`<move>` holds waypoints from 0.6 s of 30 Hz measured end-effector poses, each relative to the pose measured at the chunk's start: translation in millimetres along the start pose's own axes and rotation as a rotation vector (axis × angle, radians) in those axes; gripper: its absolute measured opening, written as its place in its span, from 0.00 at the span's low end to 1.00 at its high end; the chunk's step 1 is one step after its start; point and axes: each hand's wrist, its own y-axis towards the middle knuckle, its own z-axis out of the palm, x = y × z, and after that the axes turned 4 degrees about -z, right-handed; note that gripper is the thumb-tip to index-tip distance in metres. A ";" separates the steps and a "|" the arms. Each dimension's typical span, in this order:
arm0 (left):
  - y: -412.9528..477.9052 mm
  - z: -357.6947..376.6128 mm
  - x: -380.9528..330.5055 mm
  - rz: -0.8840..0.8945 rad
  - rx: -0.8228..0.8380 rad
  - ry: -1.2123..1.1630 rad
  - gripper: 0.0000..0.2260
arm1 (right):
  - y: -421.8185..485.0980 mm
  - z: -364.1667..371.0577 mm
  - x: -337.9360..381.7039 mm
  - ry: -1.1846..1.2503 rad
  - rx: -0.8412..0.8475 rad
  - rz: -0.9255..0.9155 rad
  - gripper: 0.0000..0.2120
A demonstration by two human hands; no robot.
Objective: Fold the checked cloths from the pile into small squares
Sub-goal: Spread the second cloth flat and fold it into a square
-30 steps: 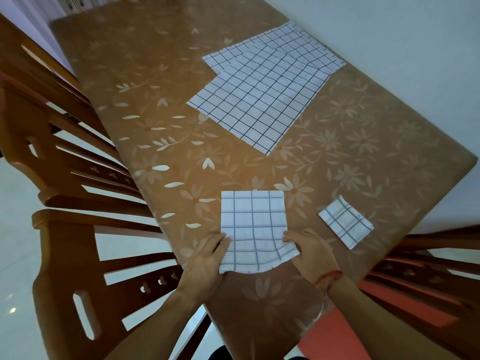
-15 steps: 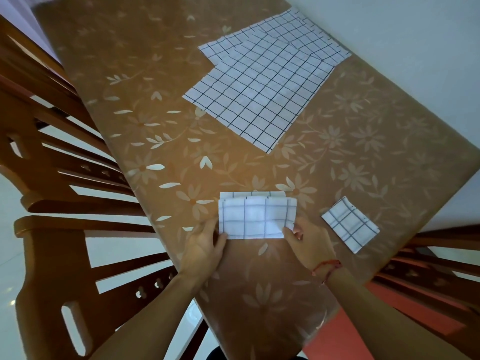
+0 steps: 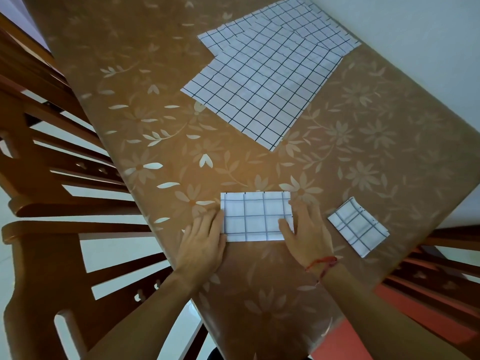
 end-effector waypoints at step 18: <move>25.9 20.8 24.9 0.223 0.151 0.214 0.26 | 21.8 73.8 48.9 -0.356 0.311 -0.583 0.29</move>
